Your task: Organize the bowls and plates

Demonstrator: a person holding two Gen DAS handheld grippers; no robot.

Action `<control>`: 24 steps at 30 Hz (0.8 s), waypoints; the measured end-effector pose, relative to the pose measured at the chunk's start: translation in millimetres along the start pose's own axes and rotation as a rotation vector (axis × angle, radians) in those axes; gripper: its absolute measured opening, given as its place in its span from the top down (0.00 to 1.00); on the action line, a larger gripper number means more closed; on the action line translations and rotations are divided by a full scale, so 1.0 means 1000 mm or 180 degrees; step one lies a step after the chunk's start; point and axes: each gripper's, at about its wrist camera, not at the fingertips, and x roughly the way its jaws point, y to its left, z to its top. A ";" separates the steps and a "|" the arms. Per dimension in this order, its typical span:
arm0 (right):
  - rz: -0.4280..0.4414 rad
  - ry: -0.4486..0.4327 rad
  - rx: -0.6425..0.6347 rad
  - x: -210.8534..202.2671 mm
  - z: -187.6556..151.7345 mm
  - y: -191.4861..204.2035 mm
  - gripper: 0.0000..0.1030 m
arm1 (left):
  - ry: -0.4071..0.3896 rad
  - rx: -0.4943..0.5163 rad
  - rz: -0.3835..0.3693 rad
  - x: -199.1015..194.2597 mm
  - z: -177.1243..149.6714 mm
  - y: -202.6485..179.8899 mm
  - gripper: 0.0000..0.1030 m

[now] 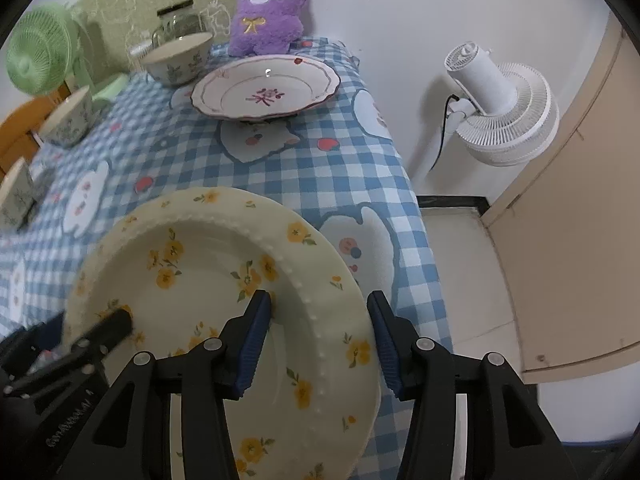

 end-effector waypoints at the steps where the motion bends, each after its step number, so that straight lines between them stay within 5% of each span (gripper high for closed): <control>1: -0.0025 -0.0007 -0.0025 -0.001 -0.001 0.002 0.48 | 0.0002 -0.0009 -0.0002 0.000 0.000 0.000 0.49; 12: -0.0019 -0.0045 -0.0003 -0.001 -0.004 0.002 0.48 | -0.0084 0.0085 0.0100 -0.002 -0.006 -0.004 0.50; 24: -0.0070 -0.0023 -0.0125 -0.001 -0.014 0.006 0.35 | -0.0141 0.0205 0.0228 -0.003 -0.016 -0.014 0.33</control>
